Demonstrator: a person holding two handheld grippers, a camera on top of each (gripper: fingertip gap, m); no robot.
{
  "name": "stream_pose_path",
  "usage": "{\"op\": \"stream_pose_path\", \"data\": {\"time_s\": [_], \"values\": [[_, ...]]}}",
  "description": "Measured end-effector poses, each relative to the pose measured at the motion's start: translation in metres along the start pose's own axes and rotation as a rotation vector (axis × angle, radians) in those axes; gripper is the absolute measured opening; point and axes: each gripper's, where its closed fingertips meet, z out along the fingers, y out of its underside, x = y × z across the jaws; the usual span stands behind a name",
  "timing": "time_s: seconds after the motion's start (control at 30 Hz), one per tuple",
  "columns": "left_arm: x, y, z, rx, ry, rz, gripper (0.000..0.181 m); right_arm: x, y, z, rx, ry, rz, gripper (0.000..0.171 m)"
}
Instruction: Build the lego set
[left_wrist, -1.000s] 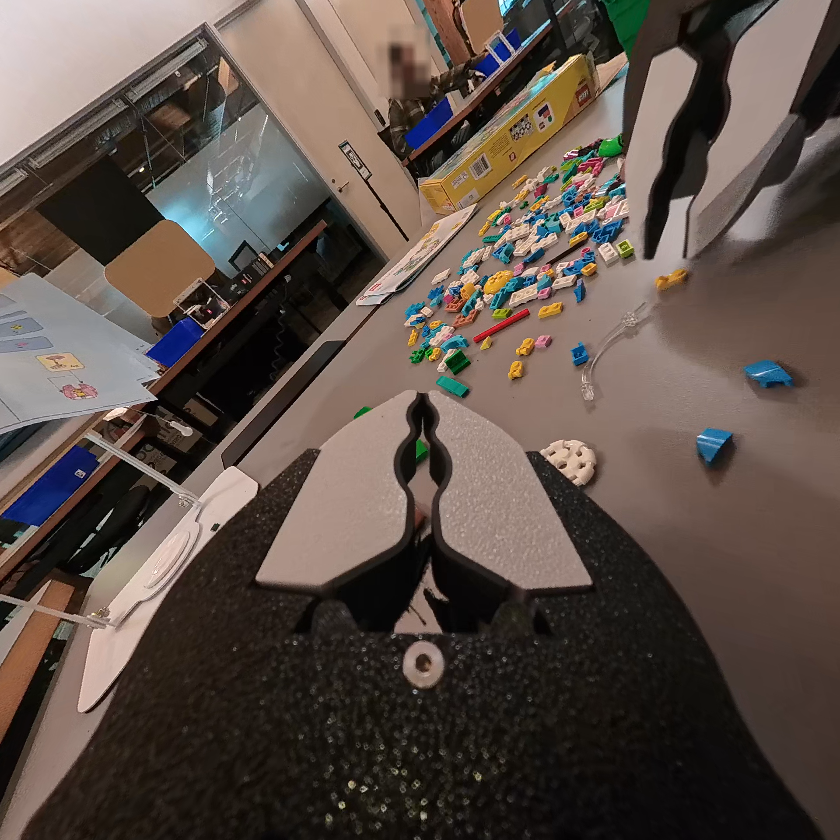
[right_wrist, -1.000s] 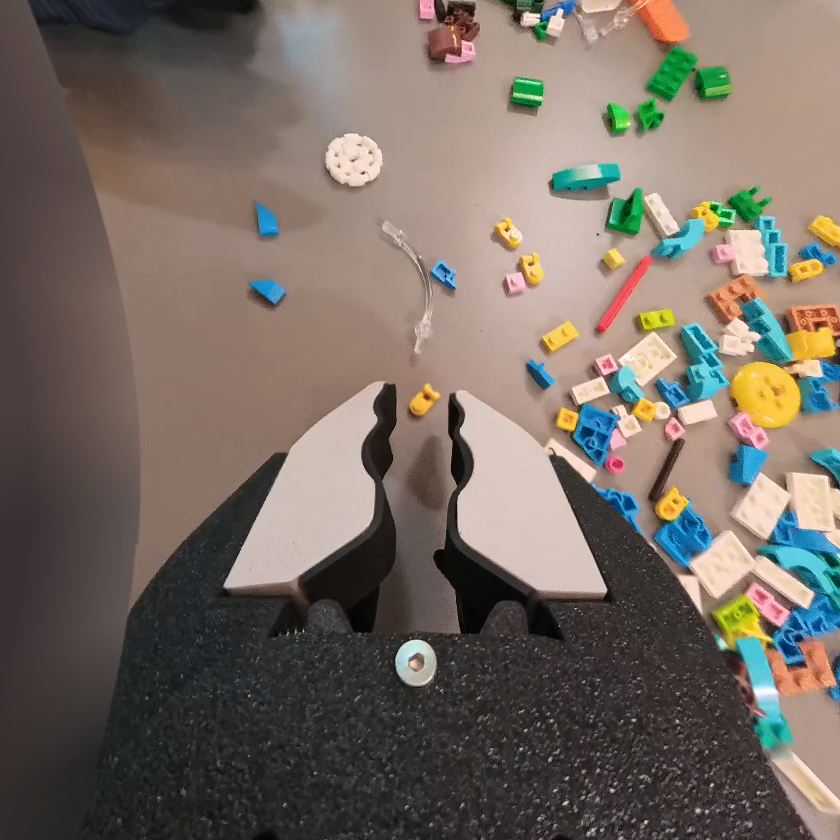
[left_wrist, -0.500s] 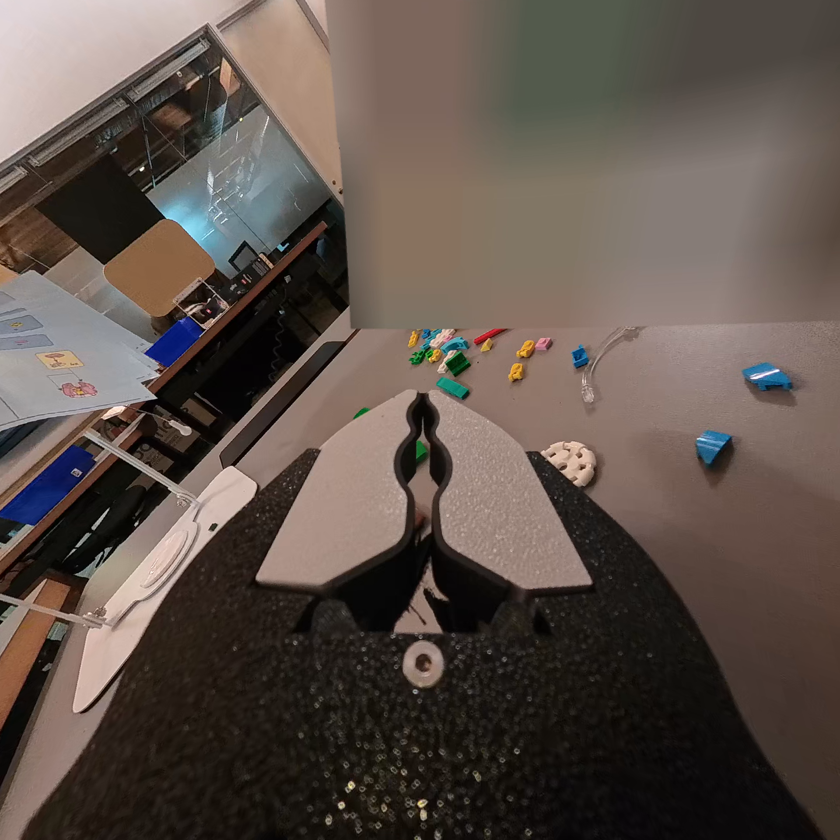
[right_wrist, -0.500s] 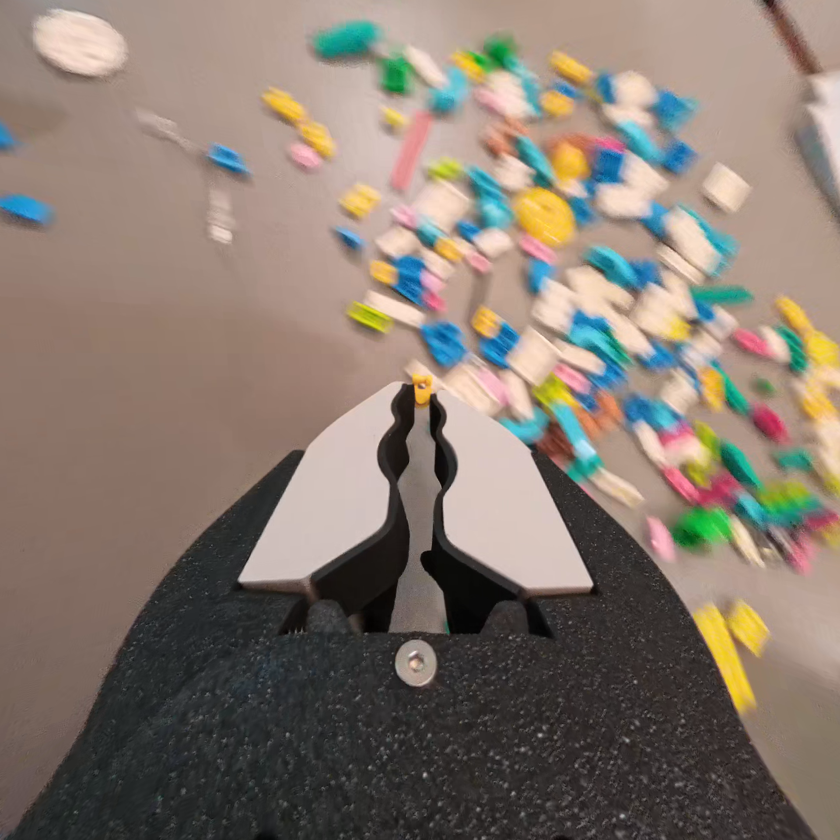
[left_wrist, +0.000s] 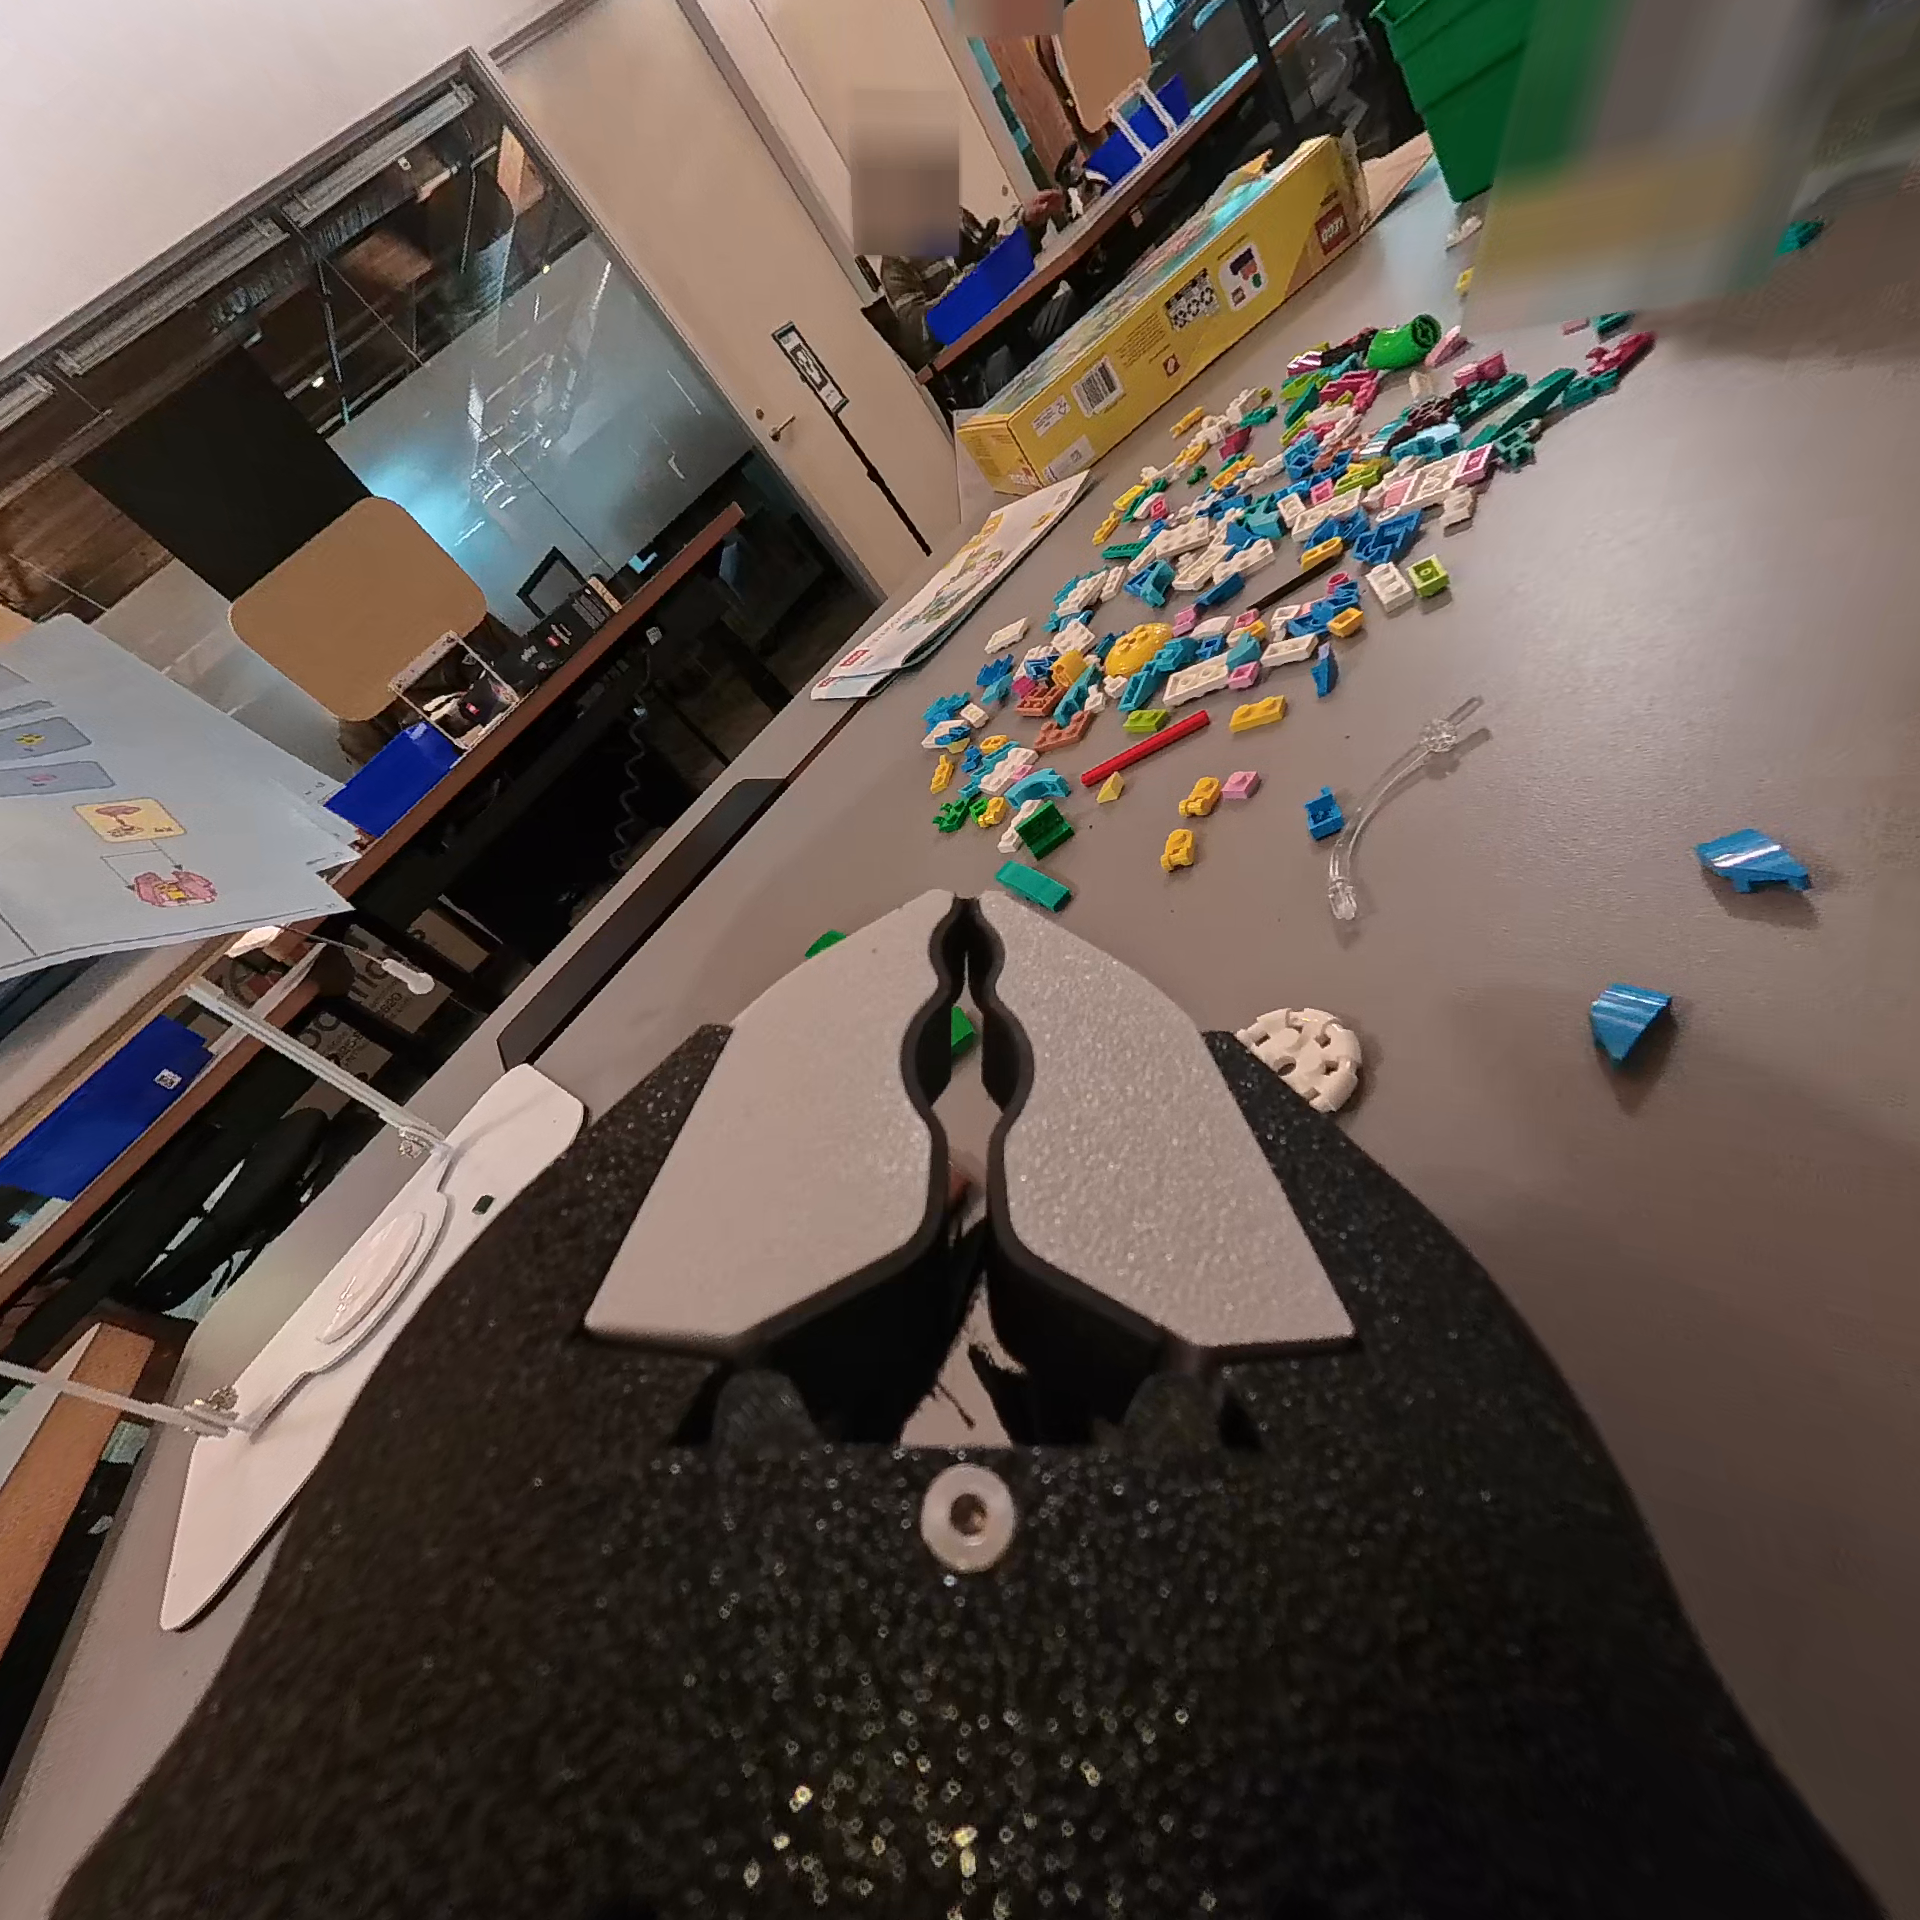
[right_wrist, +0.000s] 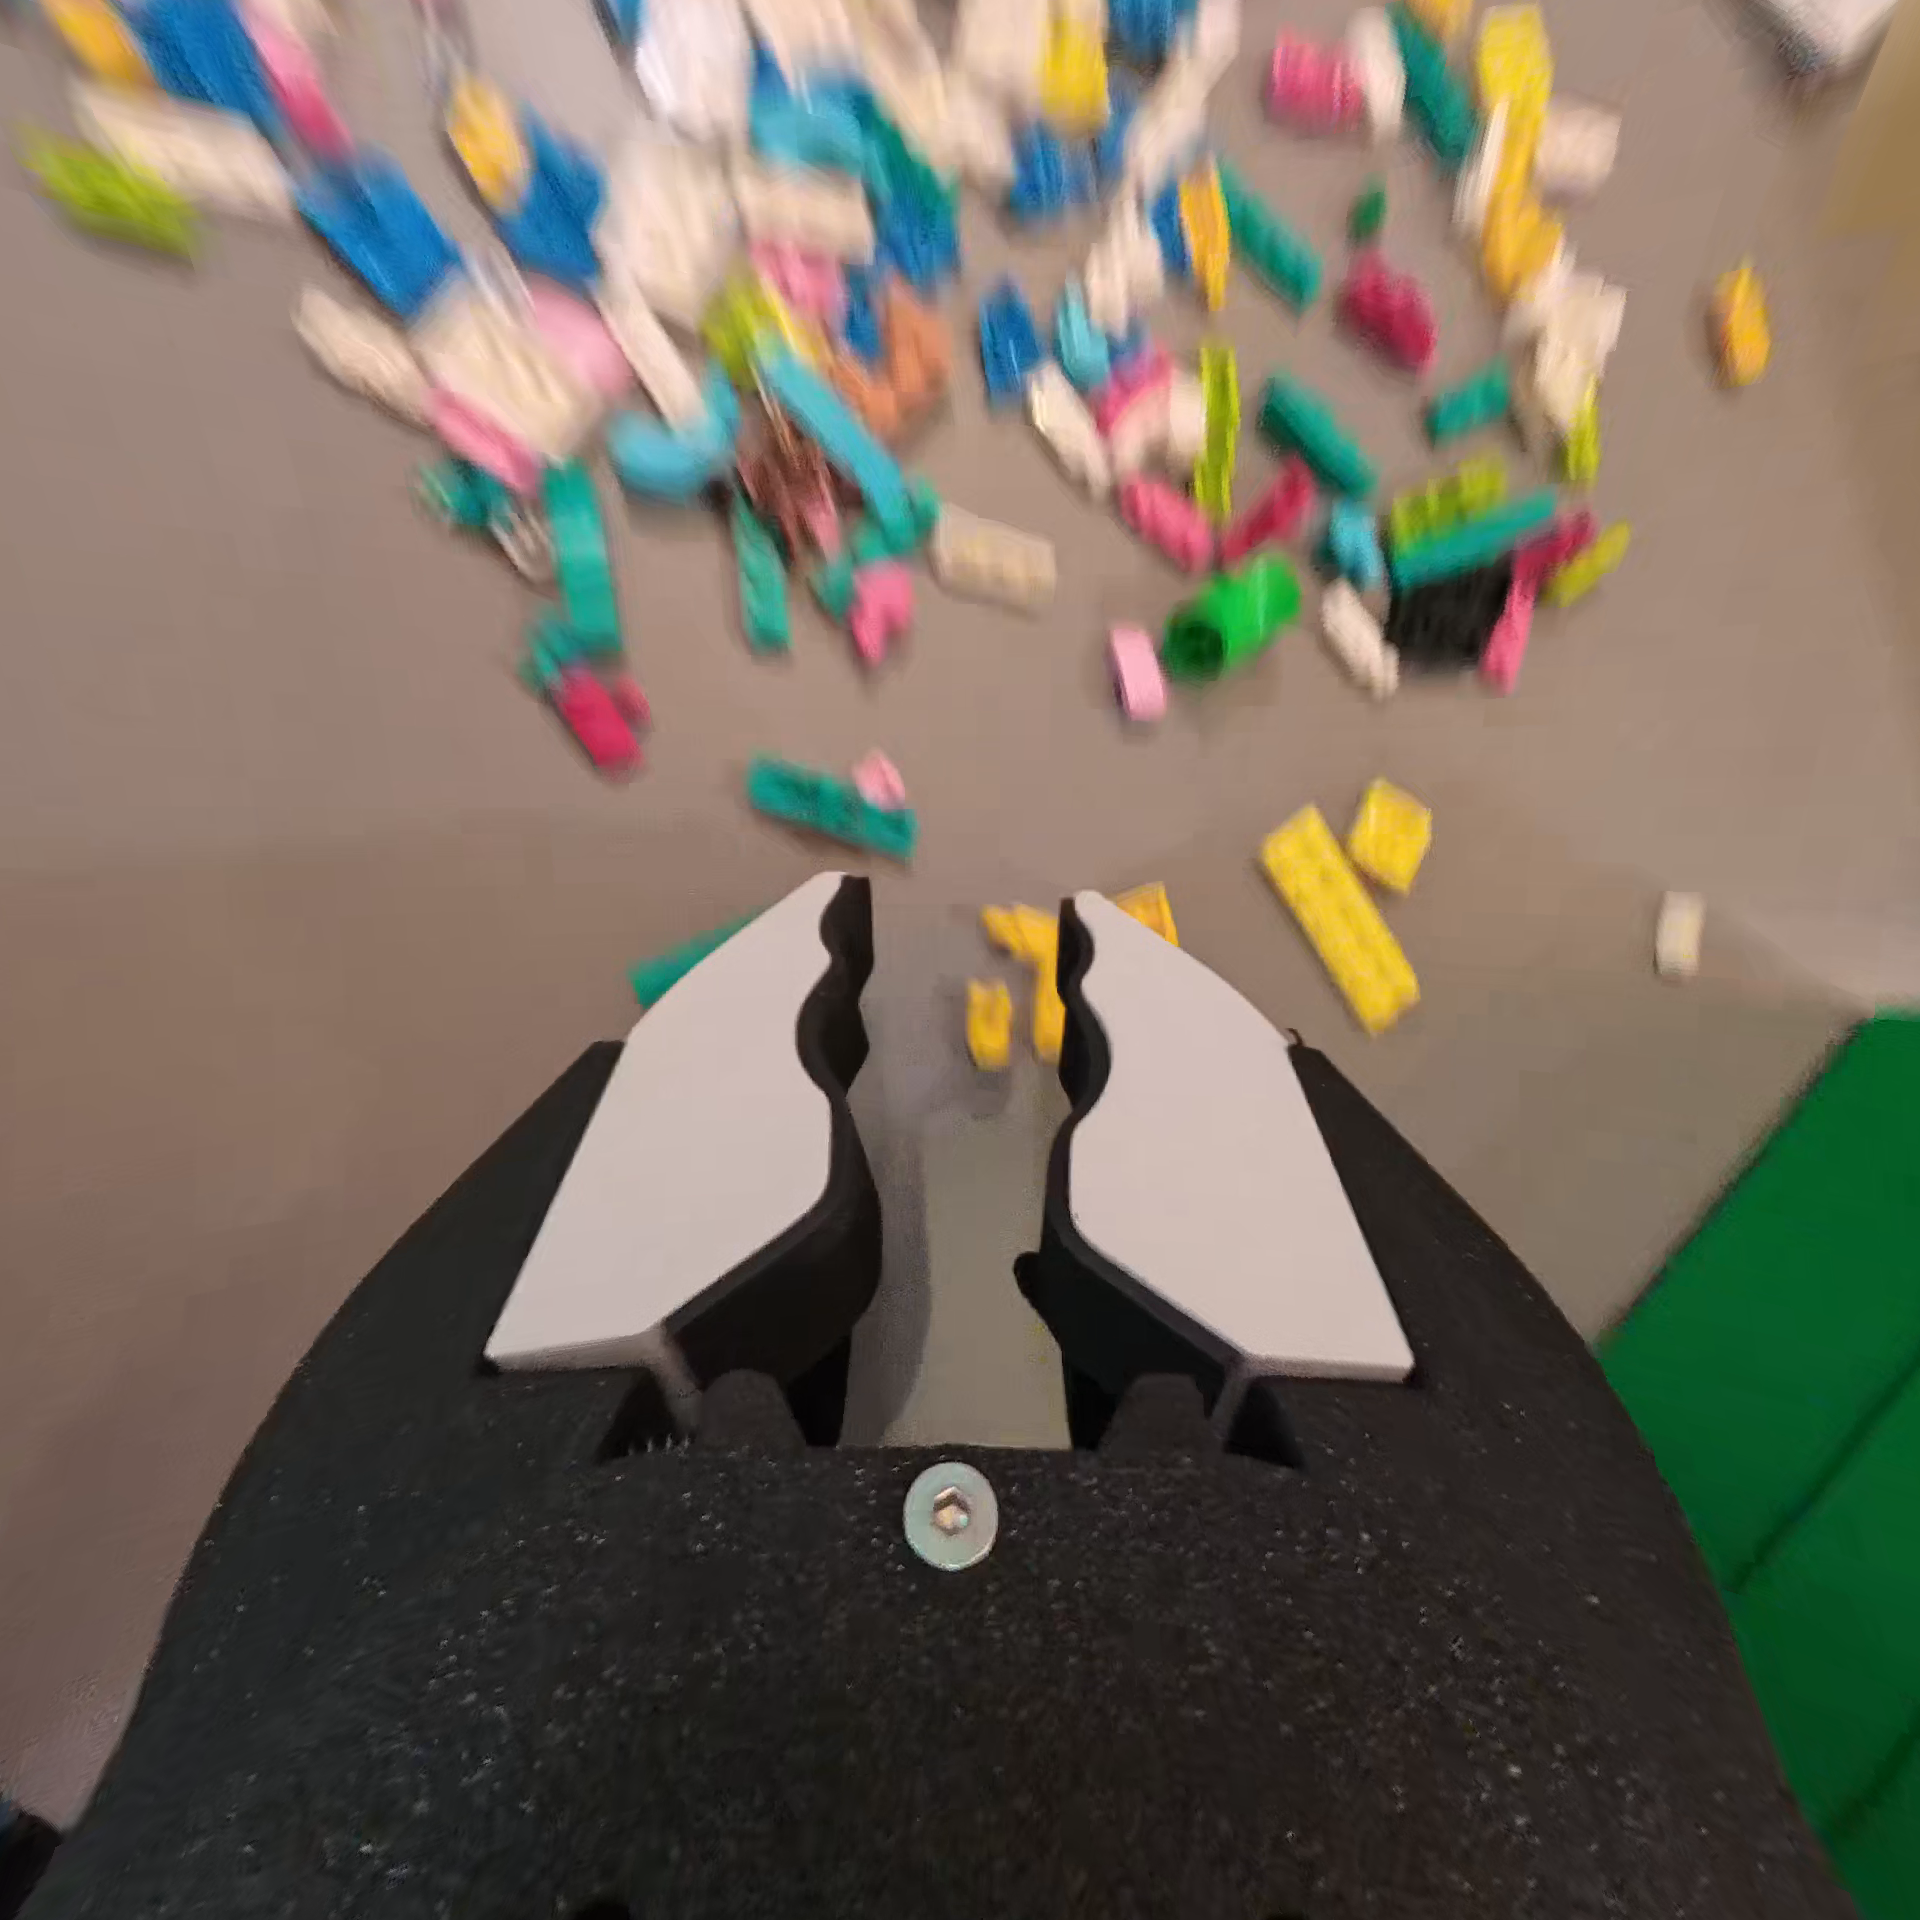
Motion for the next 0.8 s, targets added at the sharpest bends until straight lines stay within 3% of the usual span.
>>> {"op": "stream_pose_path", "data": {"time_s": [0.1, 0.2, 0.33, 0.53, 0.8], "values": [[0.000, 0.000, 0.000, 0.001, -0.001, 0.001, 0.000, -0.030, -0.074, 0.008, 0.204, -0.137, -0.079, 0.026], [0.000, 0.000, 0.000, 0.002, -0.002, -0.001, 0.000, -0.049, -0.115, 0.043, 0.182, -0.179, -0.303, 0.025], [-0.001, 0.000, -0.001, 0.004, -0.002, 0.000, 0.000, -0.066, -0.150, 0.084, 0.147, -0.345, -0.313, 0.025], [-0.001, -0.001, -0.001, 0.006, 0.001, -0.004, 0.000, -0.061, -0.156, 0.116, 0.008, -0.351, -0.344, 0.032], [-0.001, -0.001, 0.000, 0.007, 0.004, -0.007, 0.000, -0.060, -0.165, 0.118, -0.014, -0.324, -0.382, 0.035]]}}
